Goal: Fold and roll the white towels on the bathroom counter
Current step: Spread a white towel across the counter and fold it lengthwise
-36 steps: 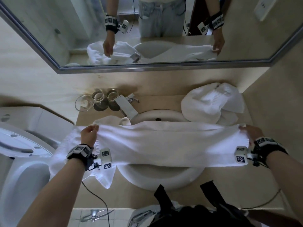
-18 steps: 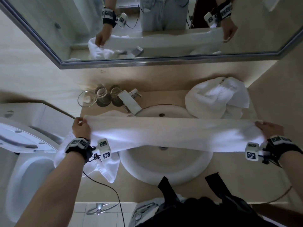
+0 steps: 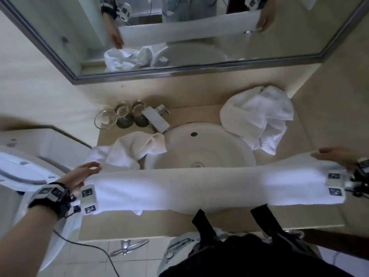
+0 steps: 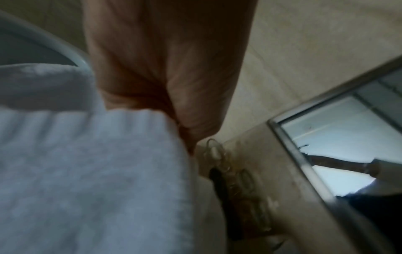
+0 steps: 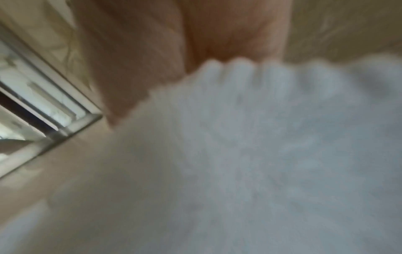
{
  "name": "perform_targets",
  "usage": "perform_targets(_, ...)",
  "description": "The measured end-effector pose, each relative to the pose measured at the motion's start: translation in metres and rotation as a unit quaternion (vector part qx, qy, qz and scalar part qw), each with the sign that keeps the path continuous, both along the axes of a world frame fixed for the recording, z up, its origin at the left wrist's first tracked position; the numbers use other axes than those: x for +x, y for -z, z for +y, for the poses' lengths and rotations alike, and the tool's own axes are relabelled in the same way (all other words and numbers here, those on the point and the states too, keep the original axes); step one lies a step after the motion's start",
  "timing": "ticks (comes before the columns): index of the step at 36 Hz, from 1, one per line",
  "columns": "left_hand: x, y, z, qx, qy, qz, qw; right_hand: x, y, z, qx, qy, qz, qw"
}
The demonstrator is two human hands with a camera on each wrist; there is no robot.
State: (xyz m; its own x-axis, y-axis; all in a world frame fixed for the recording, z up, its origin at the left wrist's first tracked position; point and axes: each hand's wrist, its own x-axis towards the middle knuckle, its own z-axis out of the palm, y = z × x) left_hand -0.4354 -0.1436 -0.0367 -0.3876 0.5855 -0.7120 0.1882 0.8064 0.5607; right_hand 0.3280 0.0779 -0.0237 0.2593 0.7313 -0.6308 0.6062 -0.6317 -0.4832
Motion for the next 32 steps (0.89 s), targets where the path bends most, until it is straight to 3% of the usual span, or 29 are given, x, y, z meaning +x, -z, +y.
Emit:
perform_targets(2,0.003,0.016,0.004,0.003,-0.031,0.045,0.999,-0.010,0.001,-0.003,0.042,0.019,-0.005,0.999)
perform_targets(6,0.045,0.030,0.019,0.055,-0.062,0.137,0.987,-0.031,0.040,-0.006,0.104,0.005,-0.024,0.994)
perform_targets(10,0.070,0.042,0.024,0.069,-0.109,0.203,0.971,-0.055,0.060,-0.017,0.127,0.038,-0.054,0.990)
perform_targets(14,0.081,0.045,0.025,0.080,-0.146,0.159,0.973,-0.065,0.064,-0.025,0.055,0.118,-0.055,0.990)
perform_targets(20,0.077,0.039,0.005,0.059,-0.156,0.080,0.983,-0.052,0.074,-0.046,-0.068,0.045,-0.099,0.992)
perform_targets(23,0.078,0.037,-0.009,0.014,-0.156,-0.030,0.987,-0.045,0.077,-0.056,-0.059,0.021,-0.111,0.992)
perform_targets(26,0.072,0.041,-0.025,-0.020,-0.096,-0.093,0.991,-0.045,0.073,-0.063,-0.042,0.031,-0.090,0.995)
perform_targets(28,0.067,0.044,-0.034,-0.052,-0.050,-0.100,0.992,-0.045,0.075,-0.065,-0.044,0.030,-0.082,0.995)
perform_targets(32,0.074,0.046,-0.037,-0.034,-0.063,-0.071,0.995,-0.046,0.073,-0.078,-0.092,0.071,-0.045,0.992)
